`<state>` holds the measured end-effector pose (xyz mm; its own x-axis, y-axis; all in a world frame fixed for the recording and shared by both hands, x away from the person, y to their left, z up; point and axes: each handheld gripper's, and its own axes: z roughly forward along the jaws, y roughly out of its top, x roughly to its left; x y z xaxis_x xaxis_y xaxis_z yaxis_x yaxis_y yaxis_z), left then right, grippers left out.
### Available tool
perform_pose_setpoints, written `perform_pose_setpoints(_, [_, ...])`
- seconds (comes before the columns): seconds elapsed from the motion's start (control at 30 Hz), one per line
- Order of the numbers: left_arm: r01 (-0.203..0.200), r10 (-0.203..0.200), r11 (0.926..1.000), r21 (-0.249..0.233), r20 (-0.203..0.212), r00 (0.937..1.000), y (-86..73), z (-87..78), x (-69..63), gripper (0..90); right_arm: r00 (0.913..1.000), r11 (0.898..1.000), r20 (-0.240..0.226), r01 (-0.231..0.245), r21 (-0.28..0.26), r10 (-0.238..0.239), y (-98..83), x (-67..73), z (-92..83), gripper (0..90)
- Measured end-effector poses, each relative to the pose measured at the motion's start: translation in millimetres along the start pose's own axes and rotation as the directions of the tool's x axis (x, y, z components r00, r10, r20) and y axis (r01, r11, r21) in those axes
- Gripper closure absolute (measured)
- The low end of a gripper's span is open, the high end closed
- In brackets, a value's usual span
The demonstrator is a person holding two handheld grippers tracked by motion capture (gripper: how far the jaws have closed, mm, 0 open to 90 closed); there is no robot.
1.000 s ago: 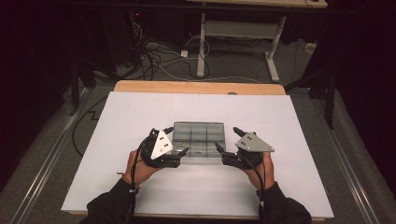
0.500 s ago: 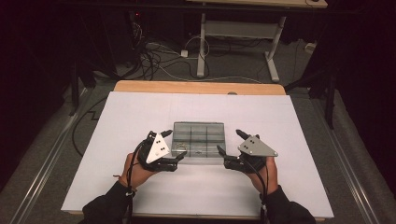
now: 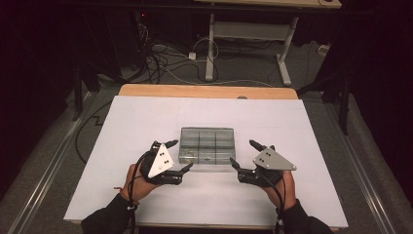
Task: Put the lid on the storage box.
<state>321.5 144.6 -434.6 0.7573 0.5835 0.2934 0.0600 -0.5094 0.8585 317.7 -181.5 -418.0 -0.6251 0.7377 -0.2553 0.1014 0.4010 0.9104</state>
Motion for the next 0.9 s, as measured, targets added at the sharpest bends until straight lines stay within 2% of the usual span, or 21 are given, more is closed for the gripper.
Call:
perform_pose_setpoints(0.13, [0.004,-0.004,1.0000,-0.001,0.000,1.0000,-3.1,-4.2,1.3,17.2,0.9997,1.000,0.010,0.023,0.003,-0.023,-3.3,-0.4,-4.9,20.6])
perform_pose_setpoints(0.33, [-0.008,0.008,0.9999,-0.011,-0.001,1.0000,-7.1,-12.6,-0.5,17.1,0.9995,1.000,0.020,0.023,0.005,-0.024,-6.2,-3.0,-13.1,20.6])
perform_pose_setpoints(0.47, [-0.031,0.031,0.9995,-0.003,-0.014,0.9994,-9.6,-17.4,-0.6,17.1,0.9992,1.000,0.027,0.028,0.010,-0.028,-8.3,-3.7,-17.4,20.4])
perform_pose_setpoints(0.6, [-0.022,0.022,0.9997,-0.005,-0.017,0.9996,-13.3,-22.2,0.9,17.1,0.9992,1.000,0.028,0.027,0.010,-0.028,-10.9,-4.1,-21.0,20.4])
perform_pose_setpoints(0.73, [-0.025,0.025,0.9996,0.009,-0.022,0.9994,-17.2,-24.9,1.7,17.1,0.9988,0.999,0.031,0.037,0.019,-0.038,-13.2,-3.9,-24.2,20.2])
perform_pose_setpoints(0.9, [-0.028,0.028,0.9996,0.005,-0.028,0.9992,-22.4,-29.6,2.2,17.1,0.9988,0.999,0.035,0.033,0.020,-0.034,-17.4,-4.5,-29.0,20.2])
